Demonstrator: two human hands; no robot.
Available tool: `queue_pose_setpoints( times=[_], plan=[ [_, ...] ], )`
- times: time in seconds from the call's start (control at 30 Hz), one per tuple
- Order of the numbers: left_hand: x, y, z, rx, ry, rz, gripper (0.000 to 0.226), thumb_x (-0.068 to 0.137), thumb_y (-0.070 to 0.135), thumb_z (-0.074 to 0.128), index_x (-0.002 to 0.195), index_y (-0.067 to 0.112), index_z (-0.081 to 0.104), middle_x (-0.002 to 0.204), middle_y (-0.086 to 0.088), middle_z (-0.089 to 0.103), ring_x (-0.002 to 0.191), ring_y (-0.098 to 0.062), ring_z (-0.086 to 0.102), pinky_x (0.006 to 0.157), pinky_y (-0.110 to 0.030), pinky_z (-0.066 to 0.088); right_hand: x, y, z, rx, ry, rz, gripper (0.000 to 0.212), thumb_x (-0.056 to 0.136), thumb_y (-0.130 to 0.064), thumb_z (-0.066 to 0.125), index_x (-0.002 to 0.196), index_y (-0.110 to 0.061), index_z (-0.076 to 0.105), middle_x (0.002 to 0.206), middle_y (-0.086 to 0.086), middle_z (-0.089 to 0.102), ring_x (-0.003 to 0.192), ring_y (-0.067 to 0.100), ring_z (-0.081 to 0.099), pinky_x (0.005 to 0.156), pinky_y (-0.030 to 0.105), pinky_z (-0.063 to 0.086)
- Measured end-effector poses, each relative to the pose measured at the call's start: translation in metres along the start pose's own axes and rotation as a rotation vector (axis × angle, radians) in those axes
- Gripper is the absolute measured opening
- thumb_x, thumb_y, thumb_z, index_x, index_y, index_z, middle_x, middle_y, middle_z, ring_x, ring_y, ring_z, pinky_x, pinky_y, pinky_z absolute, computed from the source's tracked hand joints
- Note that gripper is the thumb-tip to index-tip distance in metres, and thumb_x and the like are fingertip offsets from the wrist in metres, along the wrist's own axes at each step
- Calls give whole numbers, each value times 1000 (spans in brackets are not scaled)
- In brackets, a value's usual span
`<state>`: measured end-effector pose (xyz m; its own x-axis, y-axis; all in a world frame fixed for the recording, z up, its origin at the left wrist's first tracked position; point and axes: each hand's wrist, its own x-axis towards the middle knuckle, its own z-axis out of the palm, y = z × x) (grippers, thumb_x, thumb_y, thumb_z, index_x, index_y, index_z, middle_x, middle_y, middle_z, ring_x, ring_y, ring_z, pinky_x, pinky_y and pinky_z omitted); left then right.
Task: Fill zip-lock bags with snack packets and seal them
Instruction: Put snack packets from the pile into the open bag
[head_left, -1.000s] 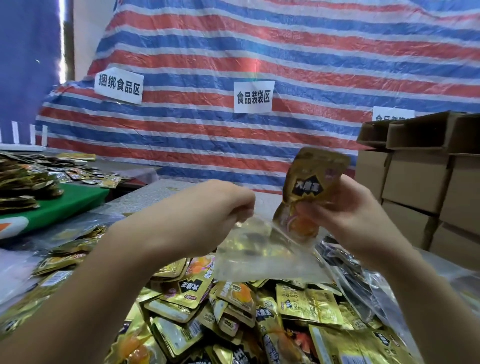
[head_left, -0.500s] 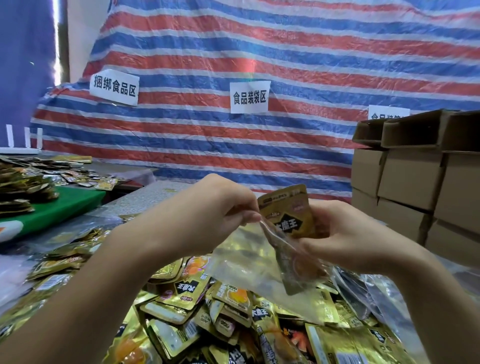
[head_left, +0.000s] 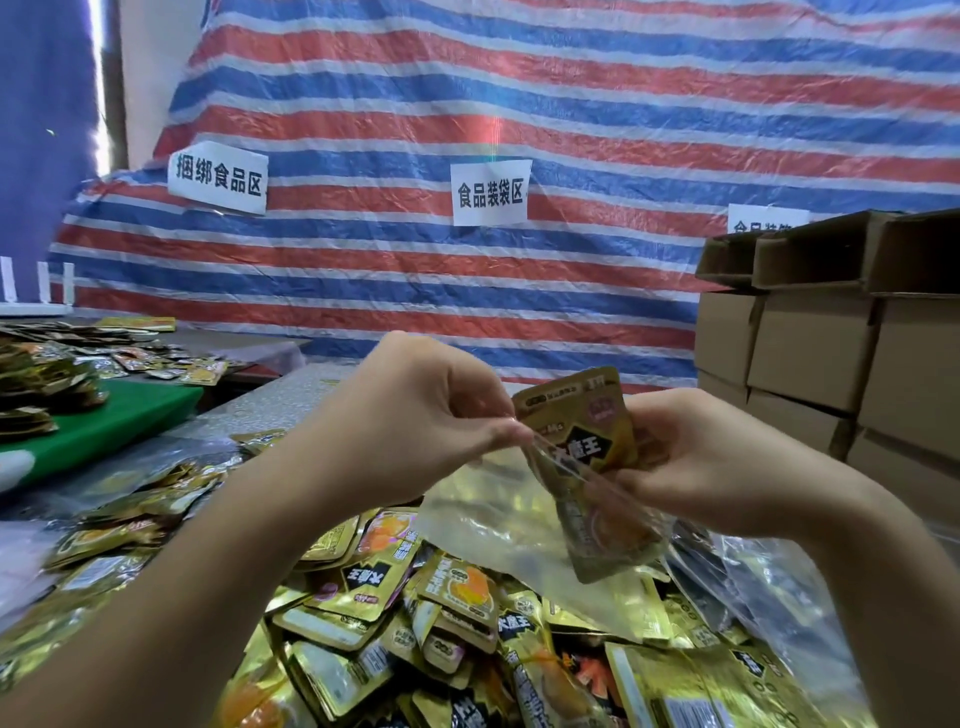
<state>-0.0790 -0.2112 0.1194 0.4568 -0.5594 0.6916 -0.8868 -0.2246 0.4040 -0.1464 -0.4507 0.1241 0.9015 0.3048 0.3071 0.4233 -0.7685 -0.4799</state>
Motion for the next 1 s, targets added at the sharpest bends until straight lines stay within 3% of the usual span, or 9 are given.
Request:
queue_pose_setpoints(
  times=[0.1, 0.3, 0.43, 0.5, 0.6, 0.73, 0.8, 0.87, 1.0],
  plan=[
    [0, 1, 0, -37, 74, 29, 20, 72, 34, 76, 78, 15, 77, 64, 6, 71, 58, -6, 69, 57, -22, 57, 0, -1, -1, -15, 8, -7, 19, 91, -19, 71, 103, -34, 73, 101, -12, 76, 95, 7, 72, 84, 36, 60],
    [1, -2, 10, -89, -13, -26, 15, 87, 10, 70, 87, 18, 57, 73, 3, 74, 68, -5, 72, 66, -34, 59, -6, -8, -1, -165, -73, 44, 11, 93, -25, 64, 92, -33, 72, 90, -13, 75, 81, 4, 71, 71, 28, 60],
    [1, 2, 12, 7, -43, 5, 20, 90, 13, 67, 94, 27, 53, 81, 5, 74, 77, -4, 70, 67, -32, 58, -3, -13, 10, -320, -129, 58, 10, 91, -27, 63, 84, -30, 70, 78, -14, 71, 65, 2, 65, 57, 25, 53],
    [1, 4, 11, 19, -23, 34, 19, 89, 16, 66, 99, 29, 56, 81, 6, 73, 79, -3, 70, 65, -27, 60, 0, -16, 15, -339, -108, 45, 9, 90, -35, 67, 83, -31, 72, 79, -14, 71, 65, 5, 64, 59, 28, 55],
    [1, 4, 8, -72, 101, 29, 21, 84, 20, 68, 101, 29, 60, 76, 7, 71, 74, -1, 70, 66, -24, 60, 4, -17, 13, -304, 72, 16, 13, 85, -43, 71, 76, -33, 71, 78, -21, 70, 69, 0, 65, 57, 18, 51],
    [3, 0, 6, -203, 306, -24, 16, 87, 11, 71, 97, 21, 63, 77, 3, 72, 64, -9, 72, 62, -33, 60, 5, -16, 6, -220, 337, -96, 44, 87, -65, 44, 78, -30, 70, 77, -18, 70, 71, 3, 66, 62, 22, 51],
    [5, -2, 7, -234, 359, -33, 13, 89, 12, 70, 94, 22, 64, 78, 4, 71, 63, -12, 72, 60, -32, 60, 5, -15, 7, -200, 385, -146, 47, 90, -68, 44, 82, -31, 71, 77, -19, 70, 76, 1, 67, 64, 19, 51],
    [5, -3, 7, -243, 396, -30, 12, 91, 12, 68, 93, 23, 64, 77, 4, 71, 63, -13, 72, 58, -30, 59, 6, -14, 9, -206, 417, -182, 37, 88, -64, 53, 89, -32, 72, 81, -20, 71, 84, -2, 67, 72, 15, 52],
    [5, -2, 6, -255, 485, 20, 8, 93, 12, 66, 94, 20, 64, 79, 1, 72, 63, -13, 72, 56, -23, 56, 8, -14, 10, -132, 600, -267, 20, 87, -36, 63, 95, -20, 74, 87, -12, 72, 85, 5, 70, 82, 25, 57]
  ],
)
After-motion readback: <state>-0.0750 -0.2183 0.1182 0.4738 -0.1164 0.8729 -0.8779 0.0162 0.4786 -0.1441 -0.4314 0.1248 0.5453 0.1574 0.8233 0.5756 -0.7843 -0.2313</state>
